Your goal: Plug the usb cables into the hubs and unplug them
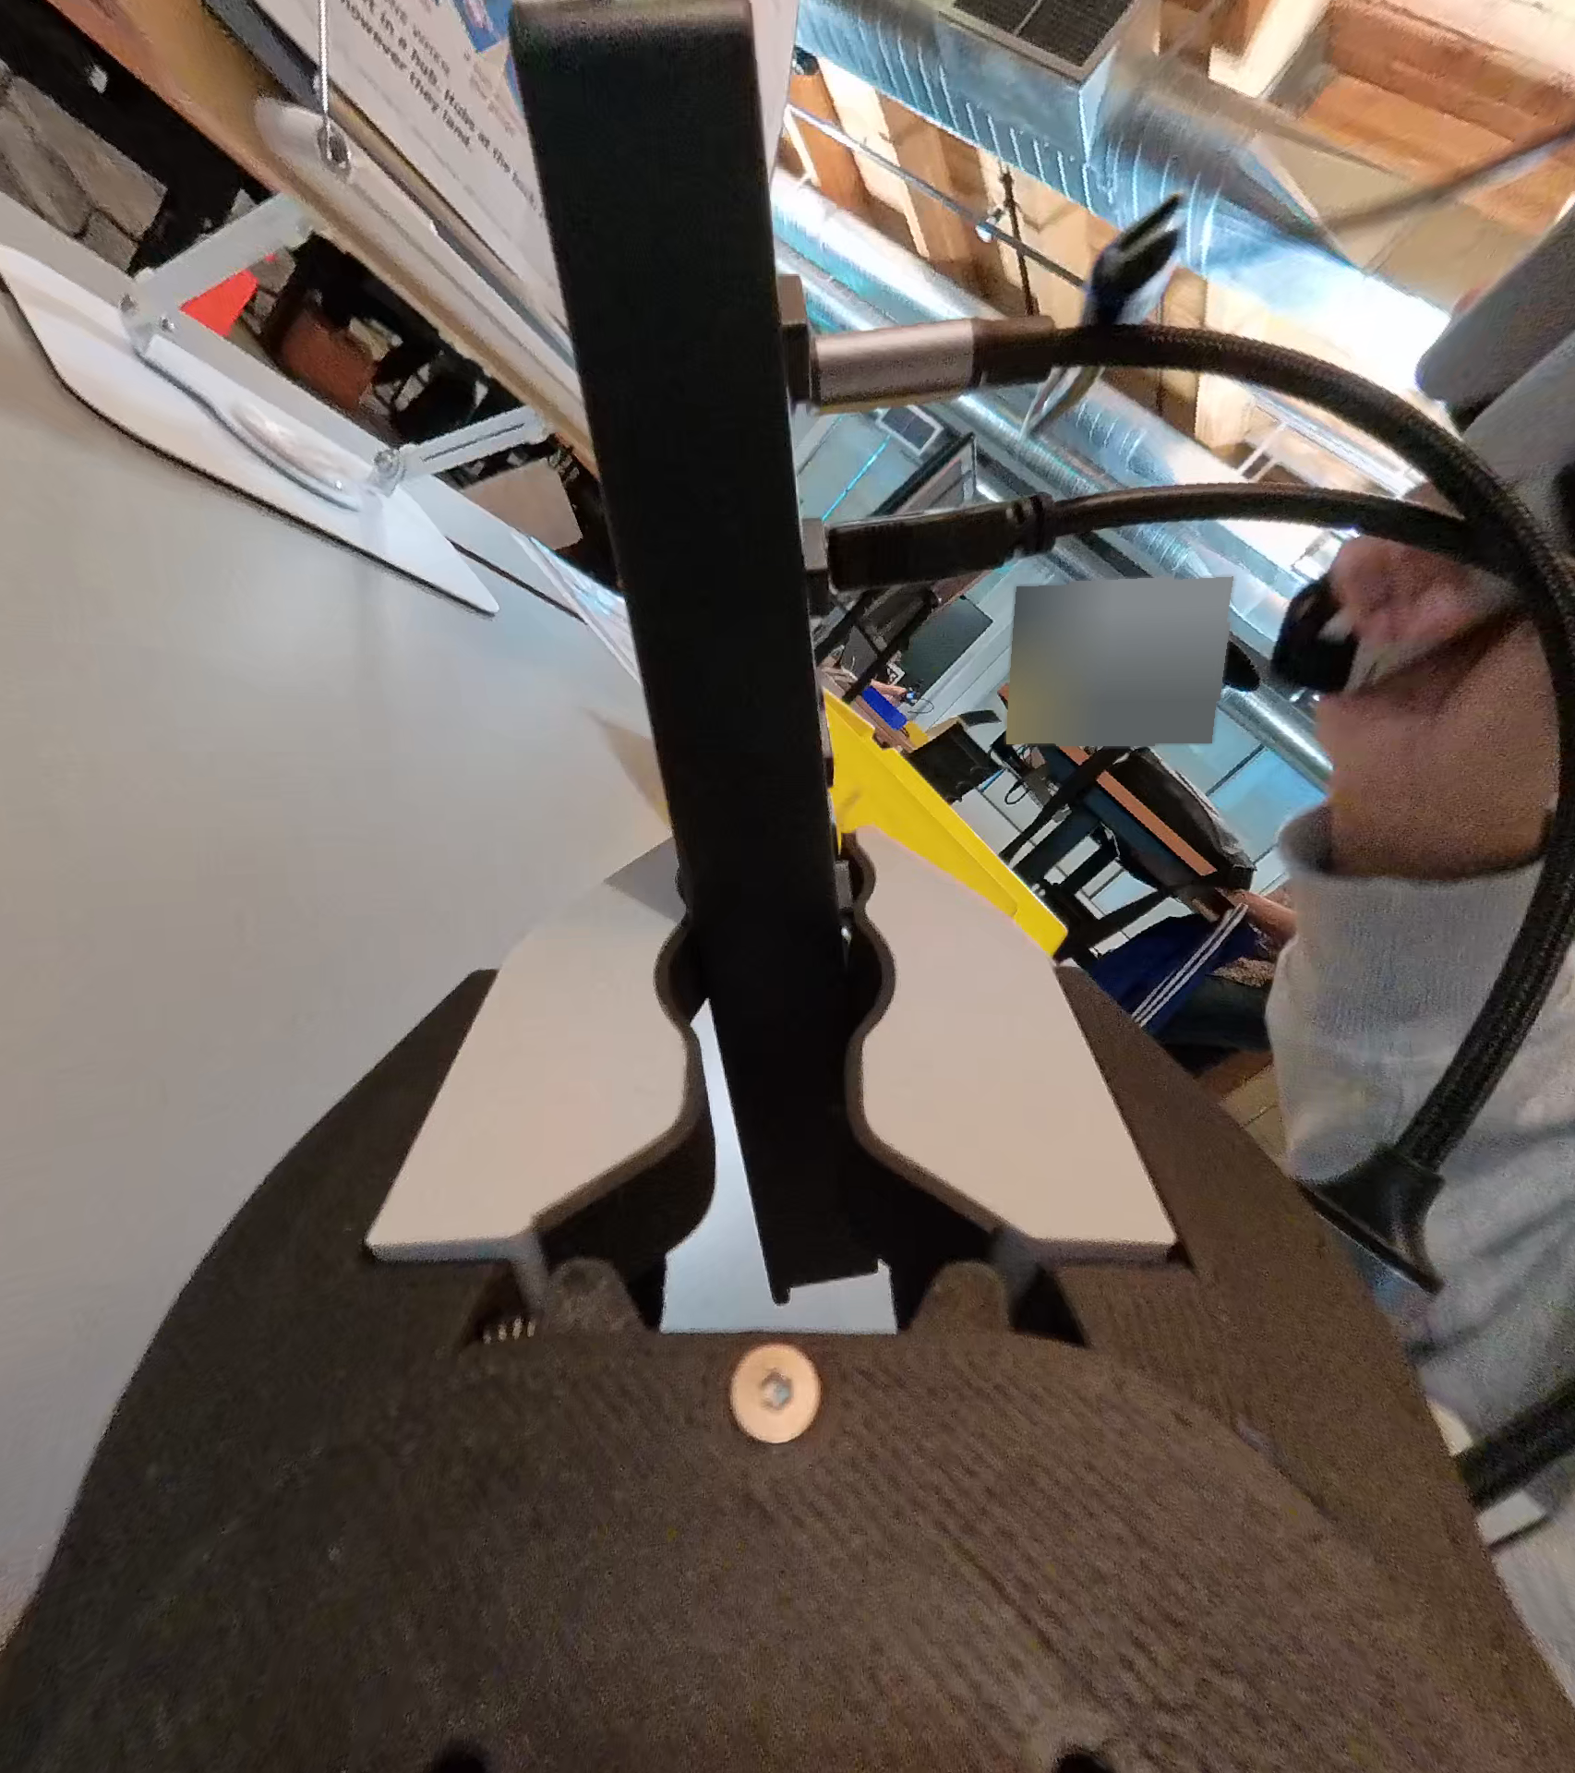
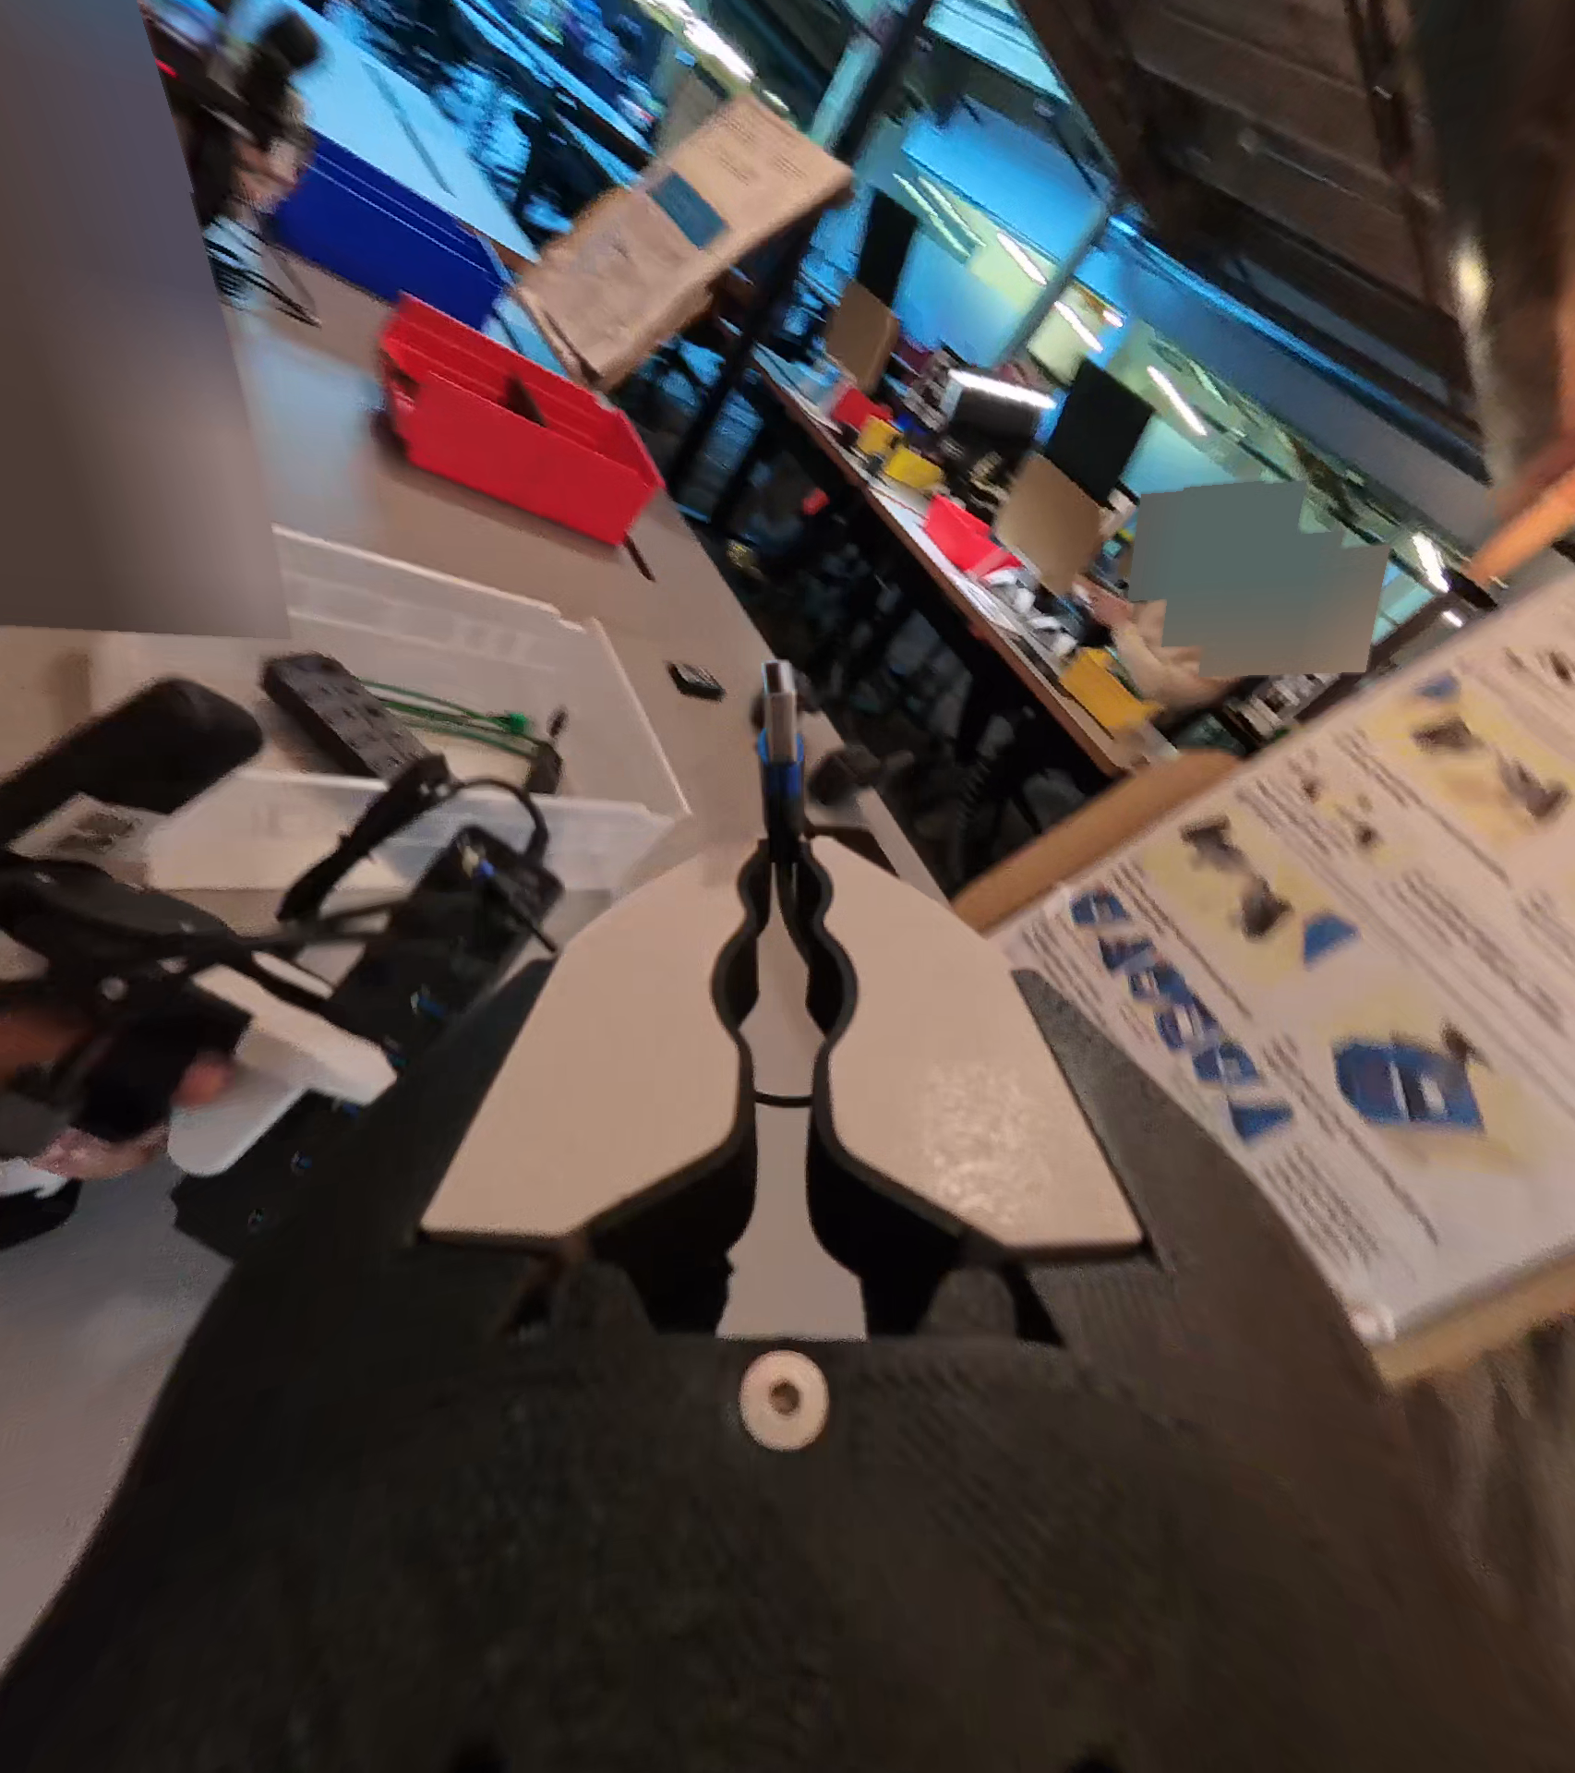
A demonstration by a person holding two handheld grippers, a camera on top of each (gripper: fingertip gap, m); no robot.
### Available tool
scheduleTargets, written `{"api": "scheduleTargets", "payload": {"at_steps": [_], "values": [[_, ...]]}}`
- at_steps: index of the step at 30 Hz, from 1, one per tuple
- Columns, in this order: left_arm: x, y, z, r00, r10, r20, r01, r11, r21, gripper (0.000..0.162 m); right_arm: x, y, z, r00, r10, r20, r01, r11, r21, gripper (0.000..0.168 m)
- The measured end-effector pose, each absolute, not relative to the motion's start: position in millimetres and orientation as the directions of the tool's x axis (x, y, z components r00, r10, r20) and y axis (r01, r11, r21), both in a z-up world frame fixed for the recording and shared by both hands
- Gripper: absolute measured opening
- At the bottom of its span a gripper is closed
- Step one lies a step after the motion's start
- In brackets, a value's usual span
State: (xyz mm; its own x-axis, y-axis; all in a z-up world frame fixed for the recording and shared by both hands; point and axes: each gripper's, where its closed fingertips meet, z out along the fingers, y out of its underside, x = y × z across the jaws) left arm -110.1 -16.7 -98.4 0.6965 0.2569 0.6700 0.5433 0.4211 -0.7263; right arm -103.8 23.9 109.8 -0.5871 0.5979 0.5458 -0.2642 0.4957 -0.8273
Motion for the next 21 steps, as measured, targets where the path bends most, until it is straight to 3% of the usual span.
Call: {"api": "scheduleTargets", "payload": {"at_steps": [4,8,21], "values": [[-124,-7,-97,0.701,0.318,0.639,0.504,0.414,-0.758,0.026,-100,67,73,-0.509,0.738,0.443,-0.179,0.413,-0.893,0.005],[-140,2,-107,0.661,0.384,0.645,0.508,0.404,-0.761,0.026,-86,102,68,-0.501,0.819,0.279,-0.162,0.228,-0.96,0.005],[-130,44,-98,0.814,0.323,0.483,0.399,0.293,-0.869,0.025,-74,113,23,-0.633,0.76,0.144,0.048,0.224,-0.973,0.005]]}}
